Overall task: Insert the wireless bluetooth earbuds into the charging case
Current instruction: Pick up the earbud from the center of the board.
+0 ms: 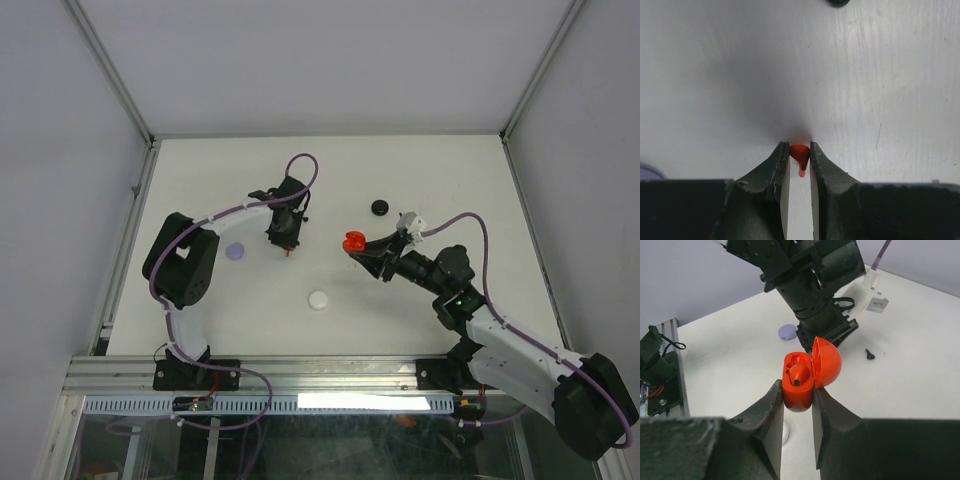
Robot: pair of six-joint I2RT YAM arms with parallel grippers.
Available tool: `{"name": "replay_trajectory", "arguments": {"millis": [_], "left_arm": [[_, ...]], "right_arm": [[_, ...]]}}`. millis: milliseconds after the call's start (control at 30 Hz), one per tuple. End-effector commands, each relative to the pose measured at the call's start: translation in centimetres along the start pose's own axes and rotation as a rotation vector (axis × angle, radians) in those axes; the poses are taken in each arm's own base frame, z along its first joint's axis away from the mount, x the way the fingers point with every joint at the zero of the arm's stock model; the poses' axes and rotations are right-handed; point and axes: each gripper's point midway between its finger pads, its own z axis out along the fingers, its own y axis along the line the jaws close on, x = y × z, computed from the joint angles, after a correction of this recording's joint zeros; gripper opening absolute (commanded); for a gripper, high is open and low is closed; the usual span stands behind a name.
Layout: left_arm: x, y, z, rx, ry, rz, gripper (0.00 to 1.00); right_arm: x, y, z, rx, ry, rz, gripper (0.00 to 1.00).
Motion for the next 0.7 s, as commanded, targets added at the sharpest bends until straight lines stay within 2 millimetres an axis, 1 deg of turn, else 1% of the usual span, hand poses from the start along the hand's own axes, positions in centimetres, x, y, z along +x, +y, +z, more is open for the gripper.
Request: {"name": "replay_trajectory", "arguments": {"millis": [0, 33, 233, 300, 367, 400, 567, 667], "left_arm": [[-1.8, -0.6, -4.2, 0.031, -0.142, -0.064, 0.03], [-2.4, -0.8, -5.0, 0.041, -0.180, -0.077, 0.03], [-4.1, -2.2, -9.7, 0.091, -0.359, -0.132, 0.02], [-4.7, -2.9, -11.9, 0.114, -0.447, -0.150, 0.02], [-4.9, -3.8, -13.3, 0.151, -0.507, -0.171, 0.02], [-5.2, -4.3, -14.8, 0.183, -0.549, -0.185, 0.03], [-5.2, -6.8, -18.5, 0.265, -0.664, -0.218, 0.02], [-5.1, -7.9, -20.5, 0.293, -0.727, -0.222, 0.03]], "right_arm": [[-3.3, 0.6, 0.8, -0.050, -0.104, -0.076, 0.03], [-3.3, 0.6, 0.9, -0.051, -0.108, -0.079, 0.03], [-3.2, 0.5, 1.5, -0.066, -0.131, -0.111, 0.02], [-3.3, 0.5, 1.6, -0.067, -0.143, -0.129, 0.02], [-3.4, 0.4, 1.8, -0.067, -0.154, -0.147, 0.01], [-3.4, 0.4, 1.8, -0.067, -0.158, -0.156, 0.01], [-3.6, 0.3, 2.0, -0.063, -0.195, -0.214, 0.00], [-3.6, 0.1, 2.2, -0.051, -0.201, -0.220, 0.00]]}}
